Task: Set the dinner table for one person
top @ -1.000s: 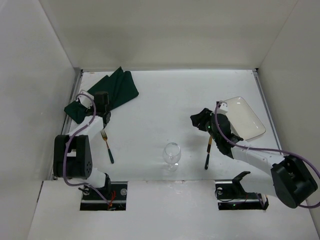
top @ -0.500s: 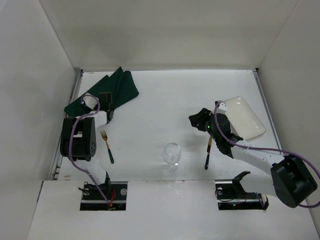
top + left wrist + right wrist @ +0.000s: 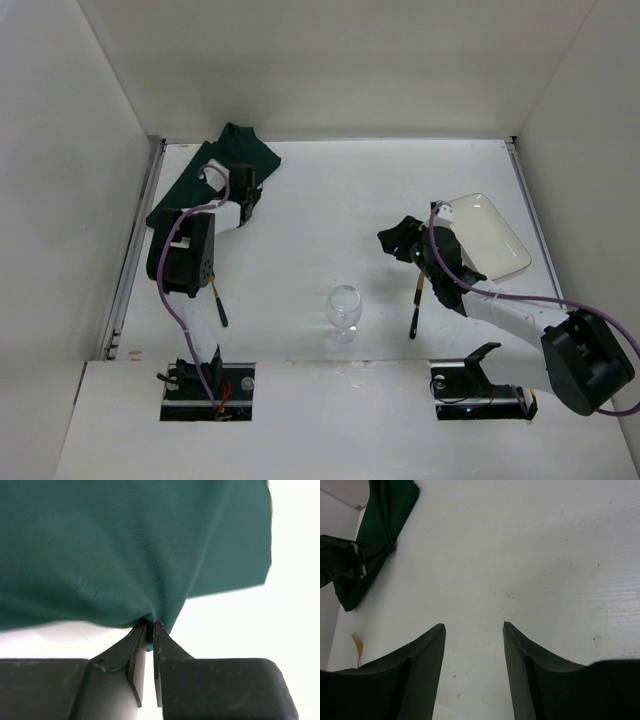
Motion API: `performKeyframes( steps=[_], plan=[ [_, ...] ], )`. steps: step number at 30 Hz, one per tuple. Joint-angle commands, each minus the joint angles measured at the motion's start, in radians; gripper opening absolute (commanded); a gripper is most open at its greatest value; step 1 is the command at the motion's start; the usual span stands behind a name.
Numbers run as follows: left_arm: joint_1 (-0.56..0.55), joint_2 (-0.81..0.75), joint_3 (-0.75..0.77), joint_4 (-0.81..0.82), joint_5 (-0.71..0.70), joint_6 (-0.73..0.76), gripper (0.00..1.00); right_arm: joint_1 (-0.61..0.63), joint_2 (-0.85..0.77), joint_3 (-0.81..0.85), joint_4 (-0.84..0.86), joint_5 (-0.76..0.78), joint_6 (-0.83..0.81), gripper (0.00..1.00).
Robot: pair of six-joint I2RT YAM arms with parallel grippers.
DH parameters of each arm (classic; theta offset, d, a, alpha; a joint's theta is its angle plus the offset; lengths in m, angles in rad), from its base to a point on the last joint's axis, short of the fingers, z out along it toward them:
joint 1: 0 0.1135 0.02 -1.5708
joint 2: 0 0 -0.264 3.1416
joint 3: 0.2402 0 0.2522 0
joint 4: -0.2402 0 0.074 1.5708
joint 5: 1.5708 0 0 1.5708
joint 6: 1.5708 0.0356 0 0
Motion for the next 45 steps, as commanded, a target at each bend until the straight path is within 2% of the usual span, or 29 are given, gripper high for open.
performKeyframes(
  steps=[1, 12, 17, 23, 30, 32, 35, 38, 41, 44, 45],
  plan=[
    [-0.086, -0.002, 0.036, 0.049, 0.068, 0.015, 0.02, -0.009, -0.01, 0.036, 0.031, -0.003, -0.013, 0.56],
    [-0.345, -0.124, -0.035, 0.227, 0.192, 0.092, 0.02, -0.01, 0.022, 0.041, 0.039, 0.003, -0.002, 0.56],
    [-0.452, -0.061, 0.023, 0.288, 0.348, 0.092, 0.03, -0.03, -0.009, 0.019, 0.035, 0.051, 0.009, 0.56],
    [-0.512, 0.066, 0.137, 0.322, 0.57, 0.094, 0.04, -0.074, -0.039, -0.001, 0.004, 0.092, 0.035, 0.59],
    [-0.58, 0.125, 0.192, 0.345, 0.652, 0.048, 0.08, -0.088, 0.017, 0.025, -0.039, 0.103, 0.046, 0.67],
    [-0.586, 0.125, 0.2, 0.336, 0.65, -0.024, 0.13, -0.093, 0.04, 0.028, -0.041, 0.115, 0.053, 0.7],
    [-0.572, 0.075, 0.166, 0.371, 0.646, -0.096, 0.33, -0.107, 0.066, 0.031, -0.045, 0.107, 0.072, 0.73],
    [-0.54, -0.008, 0.102, 0.41, 0.615, -0.112, 0.4, -0.11, 0.069, 0.024, -0.036, 0.118, 0.082, 0.73],
    [-0.494, -0.109, 0.007, 0.425, 0.591, -0.106, 0.42, -0.116, 0.091, 0.028, -0.036, 0.109, 0.095, 0.73],
    [-0.437, -0.209, -0.13, 0.417, 0.514, -0.121, 0.42, -0.114, 0.12, 0.036, -0.031, 0.106, 0.102, 0.64],
    [-0.414, -0.249, -0.191, 0.405, 0.474, -0.127, 0.42, -0.114, 0.14, 0.044, -0.025, 0.101, 0.109, 0.53]
  ],
)
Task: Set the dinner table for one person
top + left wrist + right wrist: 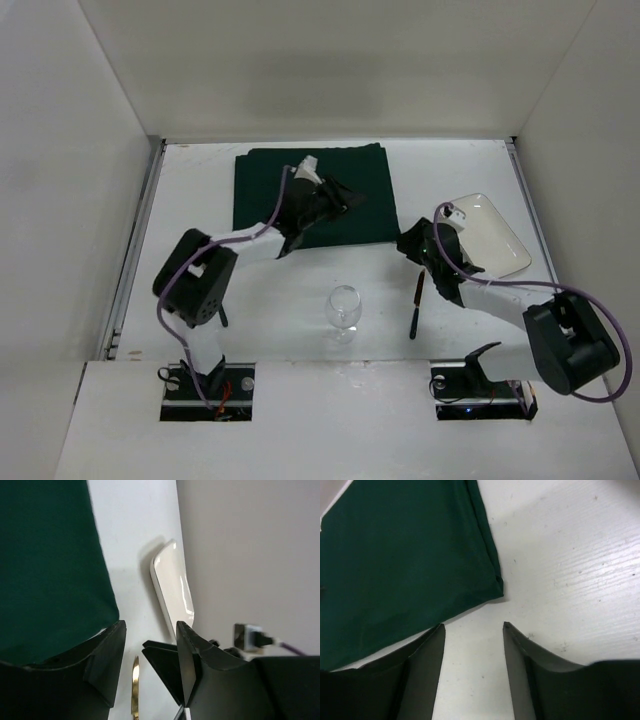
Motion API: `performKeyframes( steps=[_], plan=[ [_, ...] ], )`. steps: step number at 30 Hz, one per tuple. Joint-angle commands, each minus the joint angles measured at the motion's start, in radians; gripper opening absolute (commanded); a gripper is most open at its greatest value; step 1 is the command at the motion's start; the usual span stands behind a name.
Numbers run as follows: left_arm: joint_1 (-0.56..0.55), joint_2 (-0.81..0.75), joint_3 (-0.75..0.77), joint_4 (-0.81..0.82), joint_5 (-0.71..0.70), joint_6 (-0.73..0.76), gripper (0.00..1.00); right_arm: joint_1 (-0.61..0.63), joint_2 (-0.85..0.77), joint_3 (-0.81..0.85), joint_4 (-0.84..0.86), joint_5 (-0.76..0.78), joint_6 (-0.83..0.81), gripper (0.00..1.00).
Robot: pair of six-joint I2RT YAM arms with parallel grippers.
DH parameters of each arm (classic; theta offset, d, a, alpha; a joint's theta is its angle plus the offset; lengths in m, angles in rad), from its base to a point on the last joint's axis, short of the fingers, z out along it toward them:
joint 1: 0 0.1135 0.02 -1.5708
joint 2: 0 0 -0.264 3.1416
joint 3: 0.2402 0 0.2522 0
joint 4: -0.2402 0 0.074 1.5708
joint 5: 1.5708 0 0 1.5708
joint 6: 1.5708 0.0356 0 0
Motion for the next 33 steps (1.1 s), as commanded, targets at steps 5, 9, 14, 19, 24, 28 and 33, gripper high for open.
performKeyframes(
  steps=[5, 9, 14, 19, 24, 28, 33],
  plan=[
    [0.147, -0.311, -0.375, -0.142, -0.307, -0.036, 0.4, -0.006, 0.141, 0.092, 0.044, -0.045, 0.062, 0.26],
    [0.204, -0.459, -0.527, -0.297, -0.479, -0.004, 0.4, -0.026, 0.203, 0.101, 0.073, -0.052, 0.109, 0.55],
    [0.271, -0.598, -0.621, -0.417, -0.57, 0.036, 0.43, -0.054, 0.239, 0.095, 0.109, -0.069, 0.171, 0.66],
    [0.335, -0.561, -0.641, -0.406, -0.554, 0.03, 0.43, -0.067, 0.31, 0.122, 0.128, -0.091, 0.24, 0.6],
    [0.359, -0.501, -0.648, -0.347, -0.537, 0.016, 0.43, -0.067, 0.356, 0.136, 0.161, -0.089, 0.28, 0.45],
    [0.38, -0.449, -0.648, -0.31, -0.53, 0.007, 0.43, -0.075, 0.384, 0.148, 0.175, -0.088, 0.286, 0.27],
    [0.409, -0.386, -0.639, -0.255, -0.536, -0.016, 0.42, -0.08, 0.362, 0.121, 0.185, -0.085, 0.286, 0.17]
  ],
)
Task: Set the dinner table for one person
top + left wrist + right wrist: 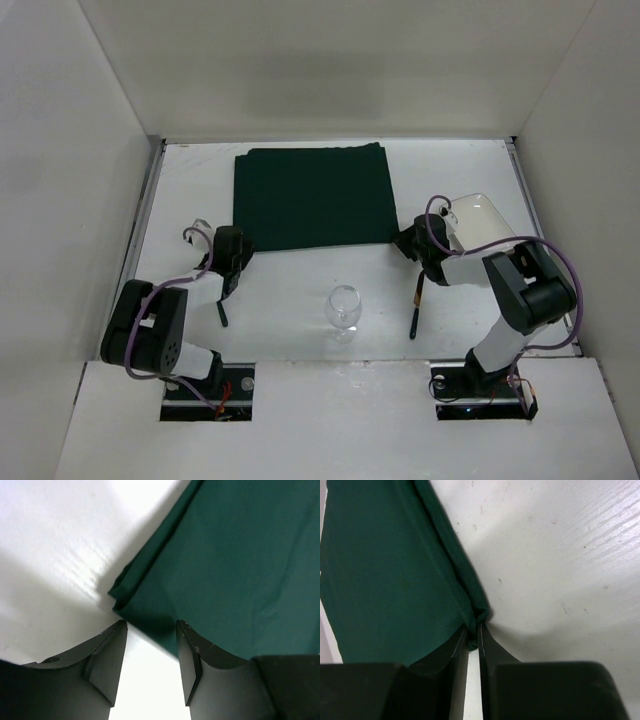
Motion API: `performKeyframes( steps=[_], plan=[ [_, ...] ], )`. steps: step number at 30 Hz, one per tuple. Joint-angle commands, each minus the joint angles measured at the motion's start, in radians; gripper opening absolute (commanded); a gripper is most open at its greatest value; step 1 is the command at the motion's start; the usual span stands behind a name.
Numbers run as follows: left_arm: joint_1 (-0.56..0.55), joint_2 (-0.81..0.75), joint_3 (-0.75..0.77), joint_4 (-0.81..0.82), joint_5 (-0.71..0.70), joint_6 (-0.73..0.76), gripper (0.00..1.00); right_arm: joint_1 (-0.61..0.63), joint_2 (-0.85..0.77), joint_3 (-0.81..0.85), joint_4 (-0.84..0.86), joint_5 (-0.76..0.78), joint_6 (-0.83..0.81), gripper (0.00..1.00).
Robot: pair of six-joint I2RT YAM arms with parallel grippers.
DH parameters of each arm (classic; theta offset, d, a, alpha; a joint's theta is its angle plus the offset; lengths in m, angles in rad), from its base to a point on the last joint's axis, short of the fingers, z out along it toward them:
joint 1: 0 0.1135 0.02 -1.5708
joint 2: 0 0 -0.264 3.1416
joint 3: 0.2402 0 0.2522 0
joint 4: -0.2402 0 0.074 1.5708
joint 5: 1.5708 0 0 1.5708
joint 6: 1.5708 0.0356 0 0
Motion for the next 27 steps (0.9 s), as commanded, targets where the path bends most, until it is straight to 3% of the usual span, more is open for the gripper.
performKeyframes(
  steps=[1, 4, 8, 10, 15, 22, 27],
  plan=[
    [0.015, 0.071, -0.002, 0.014, -0.012, -0.014, 0.42, -0.011, -0.019, -0.007, 0.054, -0.001, 0.007, 0.16],
    [0.015, 0.141, 0.021, 0.06, -0.001, -0.017, 0.35, -0.008, -0.04, -0.021, 0.059, -0.004, -0.003, 0.14],
    [0.025, 0.186, 0.009, 0.115, 0.043, -0.024, 0.14, -0.006, -0.105, -0.07, 0.051, -0.002, -0.003, 0.14],
    [0.026, 0.162, -0.011, 0.118, 0.054, -0.018, 0.09, -0.006, -0.131, -0.095, 0.047, -0.007, -0.005, 0.14],
    [0.02, 0.011, -0.098, 0.068, 0.068, -0.008, 0.06, 0.015, -0.224, -0.196, 0.03, -0.045, -0.002, 0.14],
    [-0.03, -0.312, -0.201, -0.162, -0.007, 0.023, 0.06, 0.073, -0.365, -0.282, -0.04, -0.048, 0.004, 0.14],
    [-0.064, -0.46, -0.209, -0.318, -0.066, 0.043, 0.07, 0.09, -0.48, -0.316, -0.119, -0.041, -0.002, 0.14]
  ],
)
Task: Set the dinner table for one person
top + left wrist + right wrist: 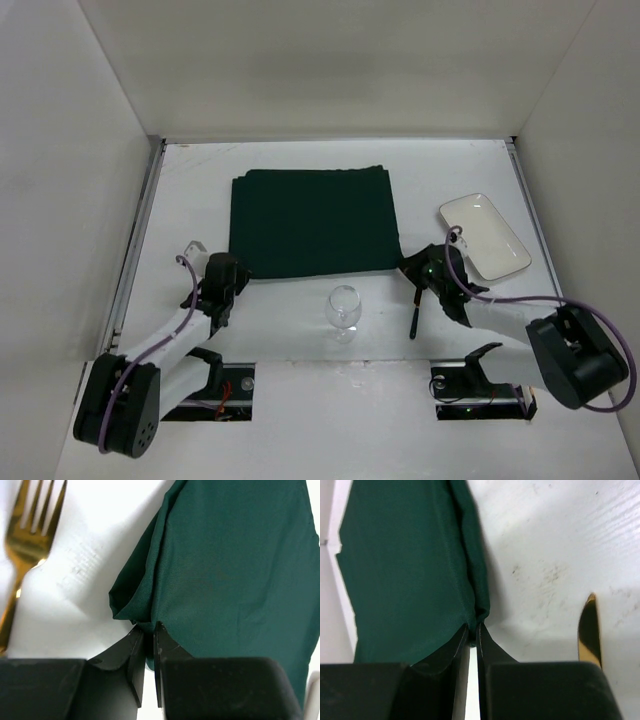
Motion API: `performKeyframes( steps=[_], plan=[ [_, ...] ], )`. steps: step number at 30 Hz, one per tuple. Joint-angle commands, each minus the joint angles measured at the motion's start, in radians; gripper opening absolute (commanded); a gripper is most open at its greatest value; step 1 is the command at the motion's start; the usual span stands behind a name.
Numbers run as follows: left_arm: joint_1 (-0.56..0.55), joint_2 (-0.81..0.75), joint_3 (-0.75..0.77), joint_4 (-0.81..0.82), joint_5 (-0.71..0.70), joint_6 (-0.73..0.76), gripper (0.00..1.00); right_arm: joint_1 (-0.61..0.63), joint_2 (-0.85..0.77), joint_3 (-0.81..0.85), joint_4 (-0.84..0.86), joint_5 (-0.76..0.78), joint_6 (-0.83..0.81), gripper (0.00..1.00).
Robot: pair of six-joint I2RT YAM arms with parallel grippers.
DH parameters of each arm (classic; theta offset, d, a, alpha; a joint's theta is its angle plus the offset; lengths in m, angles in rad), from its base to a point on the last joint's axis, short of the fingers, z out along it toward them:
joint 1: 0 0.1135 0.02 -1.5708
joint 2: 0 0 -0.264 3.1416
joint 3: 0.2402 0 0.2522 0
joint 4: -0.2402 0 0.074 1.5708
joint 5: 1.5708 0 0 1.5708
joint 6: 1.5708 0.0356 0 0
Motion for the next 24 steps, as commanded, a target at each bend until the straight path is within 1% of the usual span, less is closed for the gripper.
performKeyframes(
  steps=[1, 4, 8, 12, 16, 20, 24],
  plan=[
    [-0.019, -0.08, -0.012, -0.168, -0.056, 0.032, 0.07, 0.017, -0.088, -0.025, -0.058, 0.008, -0.011, 0.14],
    [-0.033, -0.102, -0.021, -0.186, -0.056, 0.034, 0.07, 0.04, -0.175, -0.054, -0.139, 0.028, -0.025, 0.14],
    [-0.067, -0.061, -0.021, -0.168, -0.057, 0.028, 0.08, 0.056, -0.298, -0.066, -0.236, 0.039, -0.016, 0.14],
    [-0.102, -0.031, -0.004, -0.148, -0.062, 0.022, 0.08, 0.057, -0.436, -0.063, -0.387, 0.08, -0.023, 0.14],
    [-0.119, -0.054, -0.005, -0.163, -0.068, 0.019, 0.08, 0.031, -0.54, -0.071, -0.486, 0.089, -0.055, 0.15],
    [-0.124, -0.154, -0.005, -0.27, -0.077, 0.009, 0.07, -0.009, -0.544, -0.078, -0.495, 0.047, -0.068, 0.16],
    [-0.127, -0.251, -0.005, -0.375, -0.091, -0.004, 0.07, -0.003, -0.443, -0.058, -0.451, 0.031, -0.08, 0.17]
  ],
)
